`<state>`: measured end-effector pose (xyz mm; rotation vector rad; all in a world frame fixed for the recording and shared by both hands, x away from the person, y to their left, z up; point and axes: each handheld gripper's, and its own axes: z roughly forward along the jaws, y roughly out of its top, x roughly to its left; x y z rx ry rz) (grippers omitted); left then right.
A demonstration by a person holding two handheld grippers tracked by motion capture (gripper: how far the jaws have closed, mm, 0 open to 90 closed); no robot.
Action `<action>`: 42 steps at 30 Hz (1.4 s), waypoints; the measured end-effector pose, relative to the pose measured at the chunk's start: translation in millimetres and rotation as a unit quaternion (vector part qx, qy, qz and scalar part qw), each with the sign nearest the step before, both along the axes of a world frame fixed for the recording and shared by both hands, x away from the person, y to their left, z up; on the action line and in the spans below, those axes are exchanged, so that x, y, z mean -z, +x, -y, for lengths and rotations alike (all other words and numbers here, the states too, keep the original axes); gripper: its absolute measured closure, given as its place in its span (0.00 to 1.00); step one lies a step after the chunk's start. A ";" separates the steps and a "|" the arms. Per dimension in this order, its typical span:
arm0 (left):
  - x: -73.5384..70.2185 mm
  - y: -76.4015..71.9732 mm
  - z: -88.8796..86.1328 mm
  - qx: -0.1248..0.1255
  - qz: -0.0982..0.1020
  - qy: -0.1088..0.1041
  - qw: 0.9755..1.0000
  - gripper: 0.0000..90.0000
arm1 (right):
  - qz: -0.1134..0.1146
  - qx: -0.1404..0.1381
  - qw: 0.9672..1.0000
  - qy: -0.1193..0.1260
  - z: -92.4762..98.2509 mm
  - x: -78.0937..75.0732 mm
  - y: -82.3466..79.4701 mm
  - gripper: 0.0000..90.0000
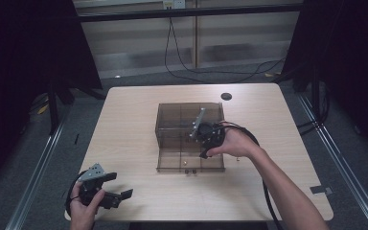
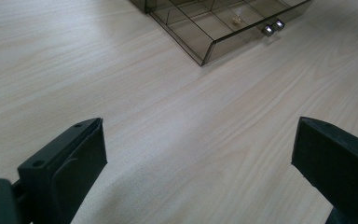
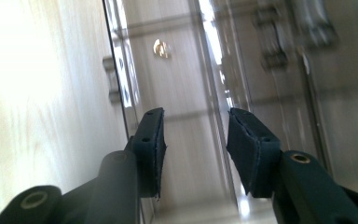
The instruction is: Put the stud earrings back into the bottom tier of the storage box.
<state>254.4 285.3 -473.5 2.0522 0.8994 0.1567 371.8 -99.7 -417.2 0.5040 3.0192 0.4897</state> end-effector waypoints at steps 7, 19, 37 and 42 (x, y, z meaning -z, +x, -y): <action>-0.1 0.2 0.3 0.000 -0.001 -0.001 1.000 0.03 | 0.009 0.030 1.000 -0.006 41.0 -8.6 -7.4 0.65; -0.2 0.0 0.0 0.000 -0.001 -0.002 1.000 0.03 | -0.001 0.068 0.994 -0.084 89.0 14.5 -2.6 0.80; -0.1 -0.3 -0.4 -0.002 -0.001 -0.004 1.000 0.03 | -0.039 0.057 0.991 -0.118 91.0 43.1 6.8 0.87; -0.1 -0.1 -0.2 0.000 -0.001 -0.002 1.000 0.03 | -0.043 0.051 0.991 -0.119 90.7 46.6 6.1 0.90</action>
